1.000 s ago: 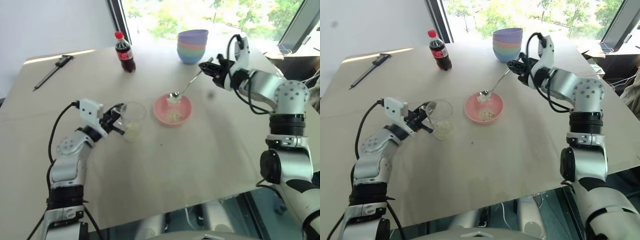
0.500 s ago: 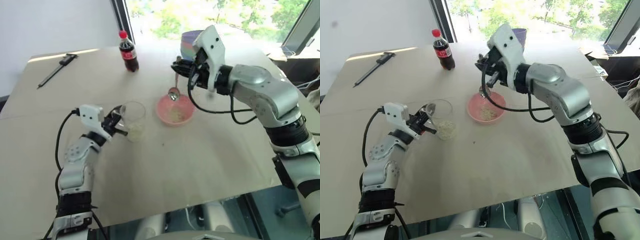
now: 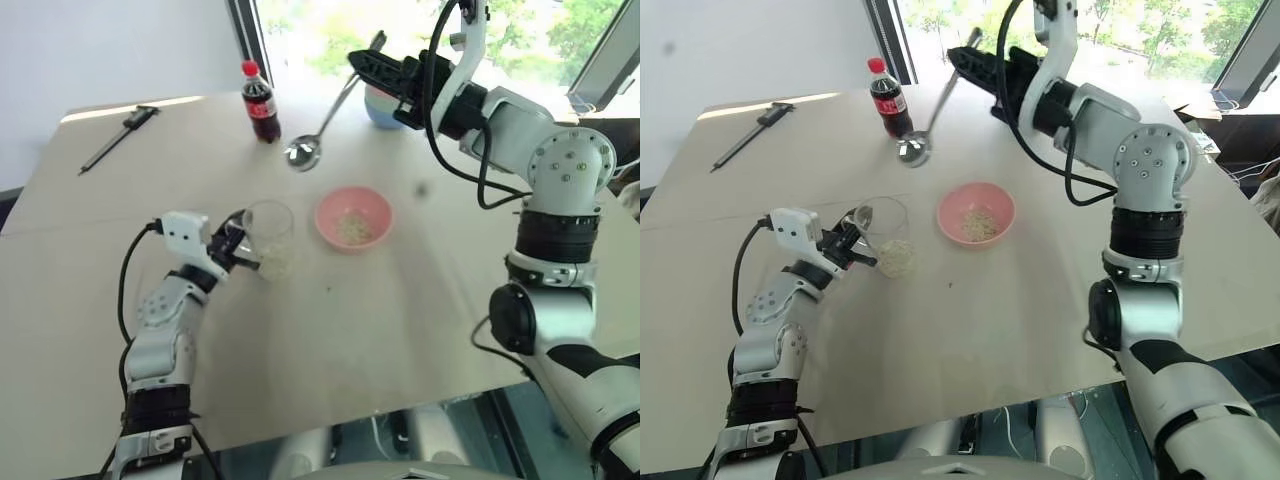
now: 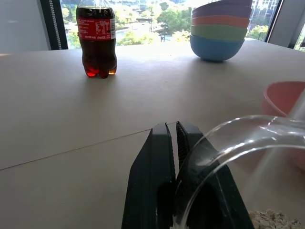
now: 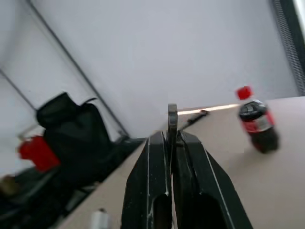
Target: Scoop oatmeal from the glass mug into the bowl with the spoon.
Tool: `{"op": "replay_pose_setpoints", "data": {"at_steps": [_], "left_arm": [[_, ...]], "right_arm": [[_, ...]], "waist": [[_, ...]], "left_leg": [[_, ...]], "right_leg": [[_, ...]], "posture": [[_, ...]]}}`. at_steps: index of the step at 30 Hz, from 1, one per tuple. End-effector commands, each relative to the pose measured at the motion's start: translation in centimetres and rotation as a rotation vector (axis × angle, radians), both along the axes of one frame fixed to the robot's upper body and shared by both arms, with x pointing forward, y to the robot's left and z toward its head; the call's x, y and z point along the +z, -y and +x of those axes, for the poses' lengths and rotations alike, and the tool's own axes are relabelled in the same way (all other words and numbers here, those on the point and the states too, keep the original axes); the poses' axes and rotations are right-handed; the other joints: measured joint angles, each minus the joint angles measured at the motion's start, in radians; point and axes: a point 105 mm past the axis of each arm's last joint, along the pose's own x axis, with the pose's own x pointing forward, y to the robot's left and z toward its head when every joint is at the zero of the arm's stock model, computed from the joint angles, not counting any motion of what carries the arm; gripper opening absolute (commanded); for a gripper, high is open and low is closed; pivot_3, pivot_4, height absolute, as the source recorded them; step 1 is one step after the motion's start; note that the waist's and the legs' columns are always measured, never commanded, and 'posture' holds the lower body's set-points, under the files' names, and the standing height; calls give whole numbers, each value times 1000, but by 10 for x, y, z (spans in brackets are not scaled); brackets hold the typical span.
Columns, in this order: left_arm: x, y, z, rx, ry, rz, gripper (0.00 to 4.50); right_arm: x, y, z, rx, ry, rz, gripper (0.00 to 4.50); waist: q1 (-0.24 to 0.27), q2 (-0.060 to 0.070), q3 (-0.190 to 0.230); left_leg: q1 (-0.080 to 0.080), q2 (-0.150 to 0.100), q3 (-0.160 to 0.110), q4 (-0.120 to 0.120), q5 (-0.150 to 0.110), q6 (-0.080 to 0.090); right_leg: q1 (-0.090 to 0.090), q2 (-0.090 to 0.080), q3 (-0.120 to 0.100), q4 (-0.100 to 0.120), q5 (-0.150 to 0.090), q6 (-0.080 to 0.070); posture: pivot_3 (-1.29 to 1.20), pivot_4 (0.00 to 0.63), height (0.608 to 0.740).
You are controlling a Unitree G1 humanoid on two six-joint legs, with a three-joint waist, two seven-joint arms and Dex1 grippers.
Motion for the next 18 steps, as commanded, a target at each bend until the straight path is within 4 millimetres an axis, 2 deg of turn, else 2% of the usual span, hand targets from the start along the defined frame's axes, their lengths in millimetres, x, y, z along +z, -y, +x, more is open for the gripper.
{"op": "replay_pose_setpoints", "data": {"at_steps": [1,4,8,12,16,18], "left_arm": [[9,8,-1,-6,43,5,22],[9,10,0,2,49,-8,22],[9,17,0,-3,53,-27,22],[8,22,-1,-4,54,-42,22],[5,24,0,-2,49,-49,22],[5,24,0,2,49,-52,0]], "right_arm": [[-4,-10,-16,52,-7,-11,0],[-20,-18,-16,53,-31,-60,0],[-40,-25,-5,-2,-27,-134,0],[-46,-34,-1,-9,22,-169,0],[-52,-46,-10,47,49,-197,0],[-52,-50,-15,78,47,-189,732]], "waist": [[3,0,0],[3,0,0],[0,0,0],[-2,0,0],[-1,0,0],[-1,0,0]], "left_leg": [[0,0,0,0,0,0],[0,-2,-1,0,0,0],[0,-2,0,1,0,0],[0,-2,0,0,0,0],[0,-1,0,1,0,0],[0,-1,0,1,0,0]], "right_leg": [[0,-1,0,0,0,0],[0,-2,-1,1,0,0],[0,-1,-2,1,0,0],[0,1,-2,1,0,0],[0,2,-2,1,0,0],[0,2,-2,1,0,0]], "posture": [[0,150,740],[0,150,740],[0,150,740],[0,150,740],[0,150,740],[0,150,740]]}}
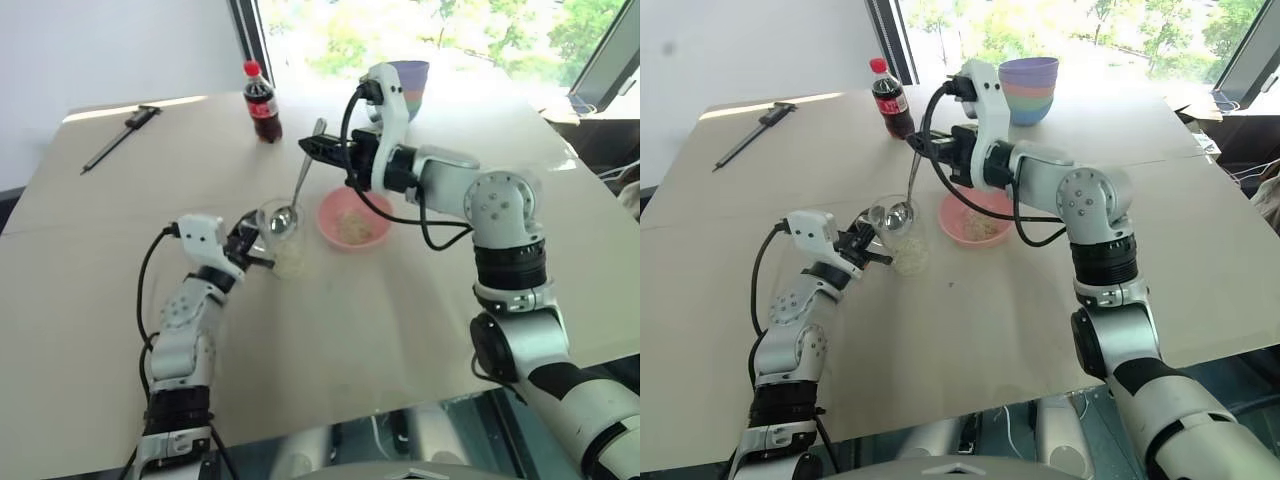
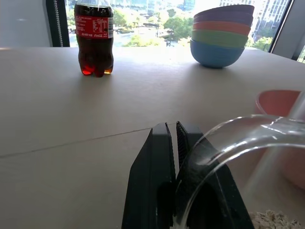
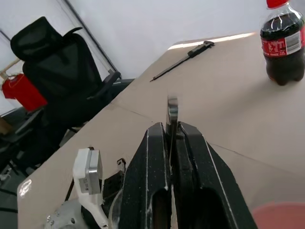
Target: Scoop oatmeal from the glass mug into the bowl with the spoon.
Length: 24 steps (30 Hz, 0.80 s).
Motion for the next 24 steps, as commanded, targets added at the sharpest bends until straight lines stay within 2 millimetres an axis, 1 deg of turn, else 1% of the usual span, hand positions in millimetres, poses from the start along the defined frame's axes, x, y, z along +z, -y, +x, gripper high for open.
{"op": "replay_pose_setpoints", "data": {"at_steps": [1,3,5,8,11,13,14,17,22,24], "left_arm": [[9,5,-2,-8,43,9,0],[9,3,-2,1,41,15,0],[8,0,-3,11,38,23,0],[7,-3,-3,15,38,26,0],[9,-3,-3,12,42,20,0],[10,-3,-3,6,46,13,736],[11,-2,-2,6,47,12,990],[11,-3,-3,3,46,11,2313],[13,-4,-9,-24,41,35,2313],[16,-5,-15,-44,39,55,2313]], "right_arm": [[12,-7,-13,66,46,47,1011],[18,-5,-11,51,61,70,1972],[29,2,-4,19,67,112,2971],[41,12,5,-33,79,157,2971],[42,18,11,-64,90,158,2971],[41,20,12,-78,96,155,3009],[41,20,13,-80,99,155,3009],[42,22,14,-91,100,161,3009],[42,28,17,-114,102,169,3009],[42,33,17,-115,96,178,3009]], "waist": [[0,0,0],[0,0,0],[0,0,0],[0,0,0],[-1,0,0],[-1,0,0],[-1,0,0],[-1,0,0],[-2,0,0],[-2,0,0]], "left_leg": [[0,0,0,0,0,0],[0,0,0,0,0,0],[0,0,0,0,0,0],[0,0,0,0,0,0],[0,0,0,0,0,0],[0,1,0,0,0,0],[0,1,0,0,0,0],[0,1,0,0,0,0],[0,1,0,0,0,0],[0,1,0,0,0,0]], "right_leg": [[0,0,0,0,0,0],[0,0,0,0,0,0],[0,0,0,0,0,0],[0,0,0,0,0,0],[0,0,0,0,0,0],[0,0,0,0,0,0],[0,0,0,0,0,0],[0,0,0,0,0,0],[0,0,0,0,0,0],[0,0,0,0,0,0]], "posture": [[0,150,740],[0,150,740],[0,150,740],[0,150,740],[0,150,740],[0,150,740],[0,150,740],[0,150,740],[0,150,740],[0,150,740]]}}
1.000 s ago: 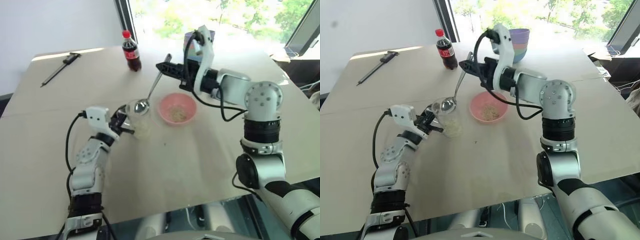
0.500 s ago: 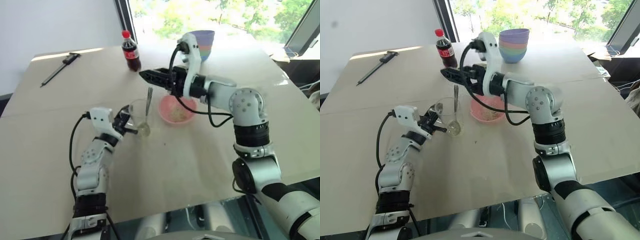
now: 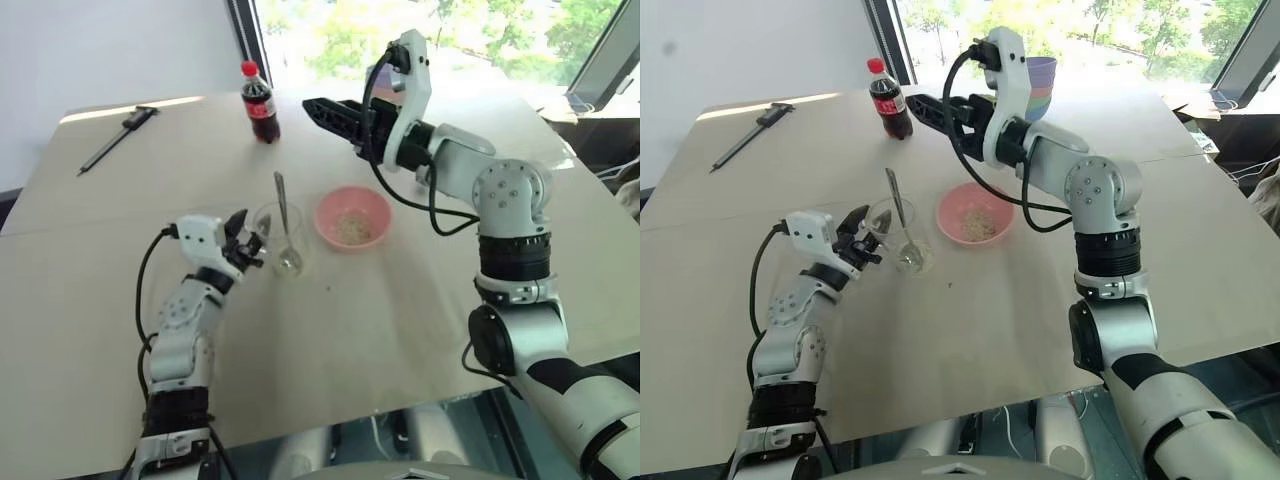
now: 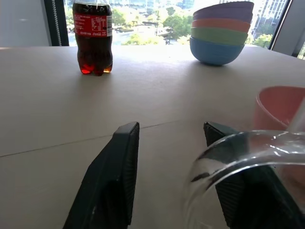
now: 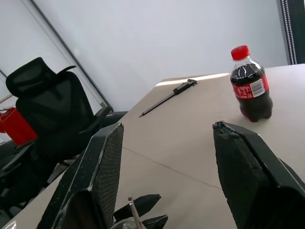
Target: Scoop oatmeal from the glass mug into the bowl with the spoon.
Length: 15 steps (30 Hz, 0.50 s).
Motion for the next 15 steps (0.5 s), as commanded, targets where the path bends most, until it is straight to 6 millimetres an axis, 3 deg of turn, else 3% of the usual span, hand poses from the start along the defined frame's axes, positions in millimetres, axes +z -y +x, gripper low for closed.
{"op": "replay_pose_setpoints", "data": {"at_steps": [1,4,9,12,15], "left_arm": [[19,-2,-15,-42,48,42,2313],[22,-2,-27,-69,31,69,2313],[28,-1,-51,-115,-8,109,2313],[28,0,-69,-154,-41,110,2313],[17,1,-97,-183,-120,79,2313]], "right_arm": [[13,13,-4,-3,37,51,3009],[9,22,-9,19,36,47,3009],[-21,53,-3,-74,-12,-37,3009],[-35,77,-1,-156,63,-120,3009],[-63,107,-18,-129,192,-231,3009]], "waist": [[-1,0,0],[-1,0,0],[2,1,0],[2,1,0],[4,0,0]], "left_leg": [[0,0,0,0,0,0],[0,0,0,0,0,0],[0,0,0,0,0,0],[0,1,0,0,0,0],[-1,1,0,-1,0,0]], "right_leg": [[0,0,0,0,0,0],[0,0,0,-1,0,0],[0,-1,0,-1,0,0],[0,-1,1,-1,0,0],[0,-1,0,-4,0,0]], "posture": [[0,150,740],[0,150,740],[0,150,740],[0,150,740],[0,150,740]]}}
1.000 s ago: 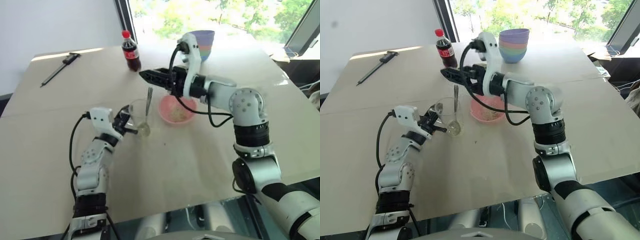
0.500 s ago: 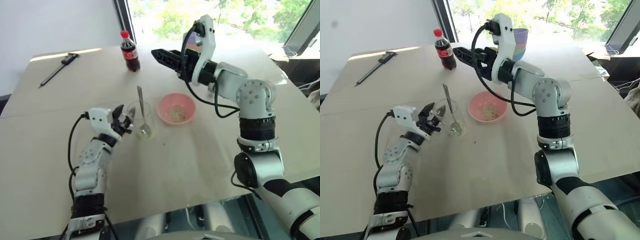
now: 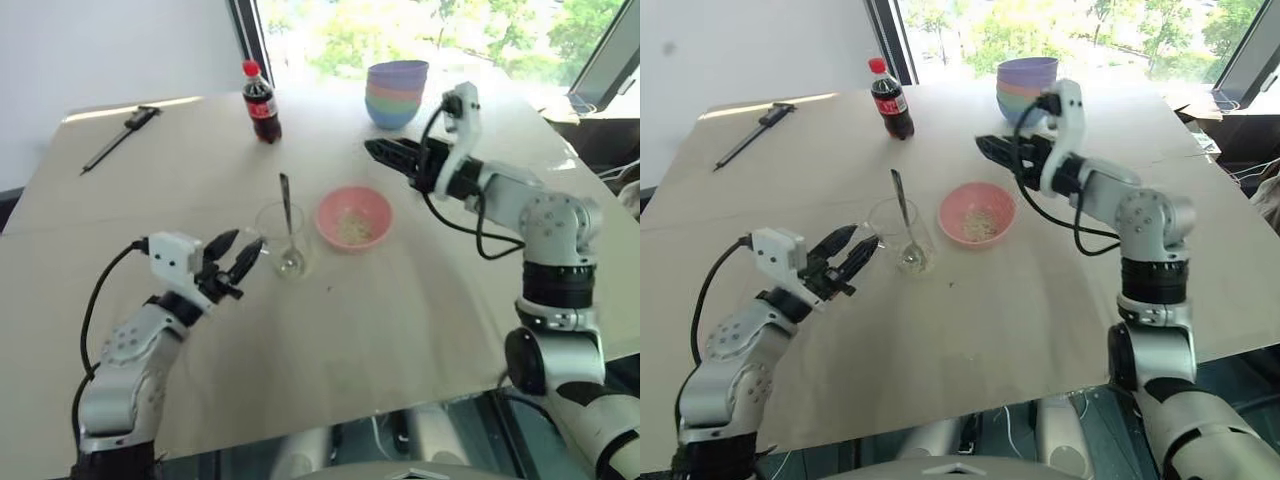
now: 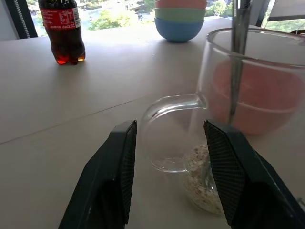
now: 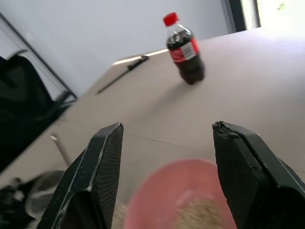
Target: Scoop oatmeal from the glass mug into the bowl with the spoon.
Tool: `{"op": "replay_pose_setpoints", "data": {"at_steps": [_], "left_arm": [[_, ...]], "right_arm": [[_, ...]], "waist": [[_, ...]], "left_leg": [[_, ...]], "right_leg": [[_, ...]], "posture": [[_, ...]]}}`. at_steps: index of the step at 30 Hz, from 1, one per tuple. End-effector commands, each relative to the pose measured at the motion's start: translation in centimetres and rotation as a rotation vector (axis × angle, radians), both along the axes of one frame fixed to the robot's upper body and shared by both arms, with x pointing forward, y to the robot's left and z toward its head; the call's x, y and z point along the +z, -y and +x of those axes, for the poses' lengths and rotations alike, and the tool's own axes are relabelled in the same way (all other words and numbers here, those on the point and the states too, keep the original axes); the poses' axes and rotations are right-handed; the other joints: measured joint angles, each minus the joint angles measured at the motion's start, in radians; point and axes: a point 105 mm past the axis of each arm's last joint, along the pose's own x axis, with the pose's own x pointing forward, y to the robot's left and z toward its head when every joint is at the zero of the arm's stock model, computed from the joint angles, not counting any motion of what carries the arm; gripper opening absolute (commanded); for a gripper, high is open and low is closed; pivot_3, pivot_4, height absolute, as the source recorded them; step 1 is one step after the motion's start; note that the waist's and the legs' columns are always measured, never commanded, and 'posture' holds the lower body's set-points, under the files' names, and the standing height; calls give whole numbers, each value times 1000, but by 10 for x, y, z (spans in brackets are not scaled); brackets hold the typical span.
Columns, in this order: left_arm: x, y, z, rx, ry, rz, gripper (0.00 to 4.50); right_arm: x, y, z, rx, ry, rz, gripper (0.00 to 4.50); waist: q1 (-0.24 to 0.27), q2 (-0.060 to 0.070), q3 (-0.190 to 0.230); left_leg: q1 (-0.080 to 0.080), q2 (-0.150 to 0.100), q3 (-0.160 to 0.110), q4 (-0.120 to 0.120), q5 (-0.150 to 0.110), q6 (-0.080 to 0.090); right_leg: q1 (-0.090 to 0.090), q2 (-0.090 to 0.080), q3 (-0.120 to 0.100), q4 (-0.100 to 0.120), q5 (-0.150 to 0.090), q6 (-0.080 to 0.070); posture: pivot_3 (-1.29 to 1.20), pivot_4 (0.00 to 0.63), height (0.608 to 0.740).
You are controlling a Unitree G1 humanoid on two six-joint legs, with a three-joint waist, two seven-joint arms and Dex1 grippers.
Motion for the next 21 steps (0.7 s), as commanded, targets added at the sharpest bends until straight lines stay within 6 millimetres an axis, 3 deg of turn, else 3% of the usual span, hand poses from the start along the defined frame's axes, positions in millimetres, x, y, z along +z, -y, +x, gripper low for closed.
{"op": "replay_pose_setpoints", "data": {"at_steps": [1,4,8,9,10,12,16,21], "left_arm": [[6,3,-26,-30,-20,-31,2313],[-4,3,-44,-33,-72,-23,2313],[-13,-7,-59,16,-93,-8,3547],[-17,-6,-62,15,-106,-7,3809],[-21,-5,-65,13,-119,-3,4430],[-35,-2,-70,0,-156,30,4500],[-56,4,-73,-4,-172,129,4500],[-56,4,-65,1,-129,163,4500]], "right_arm": [[-10,20,-22,69,140,-81,3009],[-40,44,-36,87,93,-108,3009],[-93,67,-63,81,18,-229,3009],[-104,71,-65,64,8,-256,3400],[-112,75,-66,42,-2,-273,3704],[-128,83,-68,13,-10,-295,4480],[-142,94,-81,33,-10,-244,4480],[-147,97,-95,107,-10,-256,4480]], "waist": [[0,0,0],[1,0,0],[4,0,0],[4,0,0],[4,0,0],[0,-1,1],[2,-1,1],[4,-3,2]], "left_leg": [[1,0,1,-1,0,0],[1,1,1,0,0,1],[6,2,0,0,-3,5],[7,2,0,0,-3,5],[7,2,1,0,-3,5],[9,2,4,1,-3,5],[21,3,7,1,-4,8],[22,3,7,1,-5,8]], "right_leg": [[1,0,0,-2,0,0],[1,0,1,-2,0,1],[7,0,1,-1,-1,0],[8,1,1,-1,-1,0],[9,1,1,-1,-1,0],[10,2,2,-1,-3,-2],[20,4,4,-1,-7,2],[21,3,4,-1,-7,3]], "posture": [[0,150,740],[0,150,740],[0,150,740],[0,150,740],[0,150,740],[0,150,740],[0,150,740],[0,150,740]]}}
